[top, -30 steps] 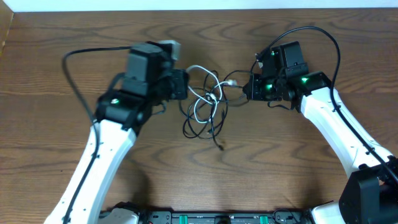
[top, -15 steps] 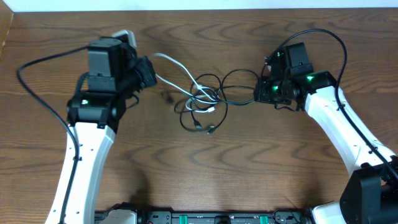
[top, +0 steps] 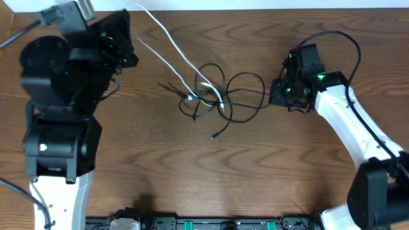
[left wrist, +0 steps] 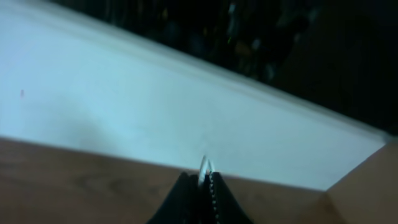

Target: Untangle cables

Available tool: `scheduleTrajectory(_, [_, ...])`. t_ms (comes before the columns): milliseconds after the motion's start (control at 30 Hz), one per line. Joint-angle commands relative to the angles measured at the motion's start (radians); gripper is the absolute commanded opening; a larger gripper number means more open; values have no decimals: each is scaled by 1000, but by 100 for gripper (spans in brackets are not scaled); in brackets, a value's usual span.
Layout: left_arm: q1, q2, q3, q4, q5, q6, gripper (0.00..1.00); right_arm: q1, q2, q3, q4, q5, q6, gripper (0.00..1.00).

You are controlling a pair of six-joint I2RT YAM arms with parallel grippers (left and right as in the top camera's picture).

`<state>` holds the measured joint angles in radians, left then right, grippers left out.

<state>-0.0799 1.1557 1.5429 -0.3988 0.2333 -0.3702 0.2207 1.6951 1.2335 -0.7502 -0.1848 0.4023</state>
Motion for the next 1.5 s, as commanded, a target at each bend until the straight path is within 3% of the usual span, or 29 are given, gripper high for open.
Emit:
scheduleTrajectory(0, [6,-1,59,14,-7,-9,8,-8,48,13,-6,21,1,1])
scheduleTrajectory(433, [6,-2,145,39,-6,-60,8,-8,143,13,2,22,1,1])
scheduleTrajectory(600, [5,13,144,-75,20,-81,8,-8,143,13,11,17,-15,2])
scheduleTrajectory(900, [5,149,144,-363,117,-72,8,-8,141,40,13,-90,-99,57])
scheduleTrajectory(1000, [5,207,144,-403,190,-45,8,-8,141,85,-11,-156,-152,64])
scheduleTrajectory(1233, [2,311,144,-456,337,119,8,-8,141,230,-123,-246,-244,66])
scheduleTrajectory(1467, [2,316,144,-327,416,140,7,-8,140,300,-153,-426,-343,71])
